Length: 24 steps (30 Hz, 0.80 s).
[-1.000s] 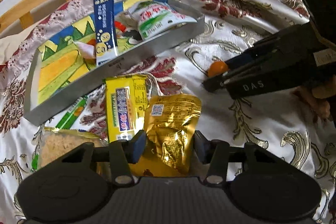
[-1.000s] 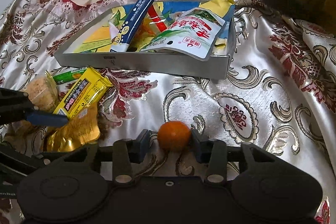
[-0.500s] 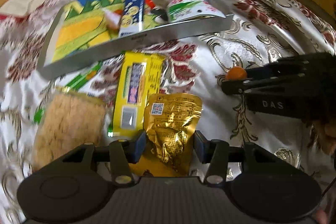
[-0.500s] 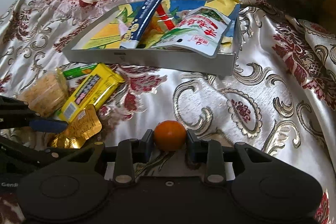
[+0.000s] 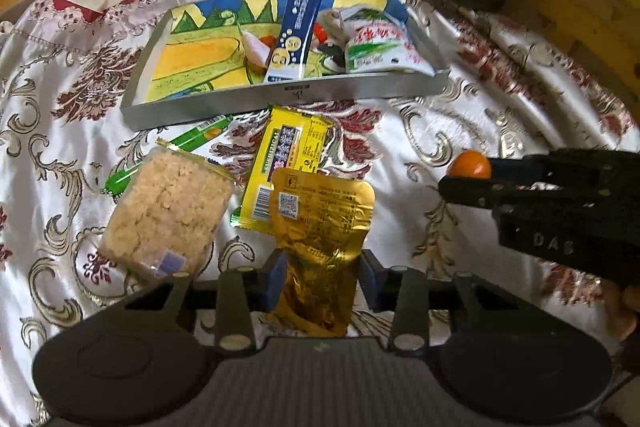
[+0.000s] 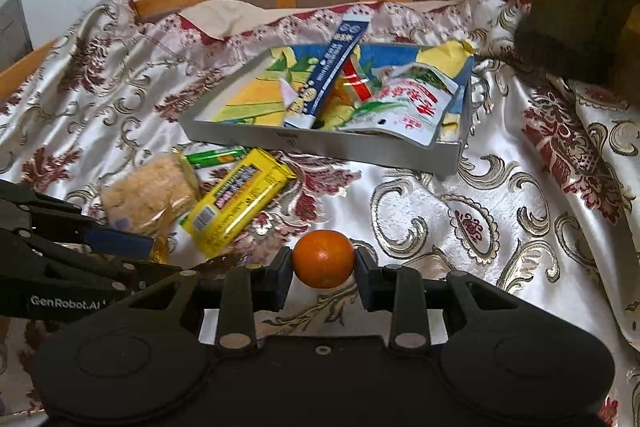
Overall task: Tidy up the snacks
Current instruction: 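Close the left gripper on the gold foil pouch while the right grasps the orange, then lift the gold pouch and the orange and carry both toward the tray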
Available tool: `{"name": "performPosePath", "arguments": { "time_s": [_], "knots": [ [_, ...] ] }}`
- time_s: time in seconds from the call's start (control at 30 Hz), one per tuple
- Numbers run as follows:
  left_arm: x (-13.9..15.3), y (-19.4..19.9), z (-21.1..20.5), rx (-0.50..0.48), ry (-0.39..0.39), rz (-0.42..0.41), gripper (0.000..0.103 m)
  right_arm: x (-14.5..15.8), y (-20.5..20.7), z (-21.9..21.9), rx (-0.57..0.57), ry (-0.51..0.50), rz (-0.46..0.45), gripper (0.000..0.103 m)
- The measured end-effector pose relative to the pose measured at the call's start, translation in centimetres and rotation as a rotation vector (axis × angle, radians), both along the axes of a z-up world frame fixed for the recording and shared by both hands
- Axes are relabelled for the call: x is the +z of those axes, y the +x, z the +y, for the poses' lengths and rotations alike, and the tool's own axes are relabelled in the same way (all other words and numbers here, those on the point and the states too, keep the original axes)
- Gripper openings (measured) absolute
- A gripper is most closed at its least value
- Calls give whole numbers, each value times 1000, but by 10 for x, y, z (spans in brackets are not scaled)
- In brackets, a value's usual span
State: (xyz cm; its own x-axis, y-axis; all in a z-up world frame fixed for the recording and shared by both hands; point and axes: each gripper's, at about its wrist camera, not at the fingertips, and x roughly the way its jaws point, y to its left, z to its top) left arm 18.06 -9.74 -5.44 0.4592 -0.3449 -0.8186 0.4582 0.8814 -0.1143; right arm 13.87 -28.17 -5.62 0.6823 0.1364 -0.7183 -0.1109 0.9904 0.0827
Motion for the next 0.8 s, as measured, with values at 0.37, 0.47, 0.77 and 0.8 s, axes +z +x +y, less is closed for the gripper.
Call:
{"name": "performPosePath", "arguments": {
  "time_s": [0.37, 0.47, 0.77, 0.8],
  "knots": [
    [-10, -1, 3, 11, 27, 17, 23, -2, -5, 9, 26, -19, 1, 35],
    [-15, 0, 2, -6, 64, -1, 64, -3, -3, 8, 29, -11, 4, 35],
    [-40, 13, -3, -62, 126, 49, 61, -5, 2, 10, 48, 9, 1, 35],
    [-41, 13, -3, -60, 120, 53, 61, -4, 3, 10, 50, 11, 0, 35]
  ]
}}
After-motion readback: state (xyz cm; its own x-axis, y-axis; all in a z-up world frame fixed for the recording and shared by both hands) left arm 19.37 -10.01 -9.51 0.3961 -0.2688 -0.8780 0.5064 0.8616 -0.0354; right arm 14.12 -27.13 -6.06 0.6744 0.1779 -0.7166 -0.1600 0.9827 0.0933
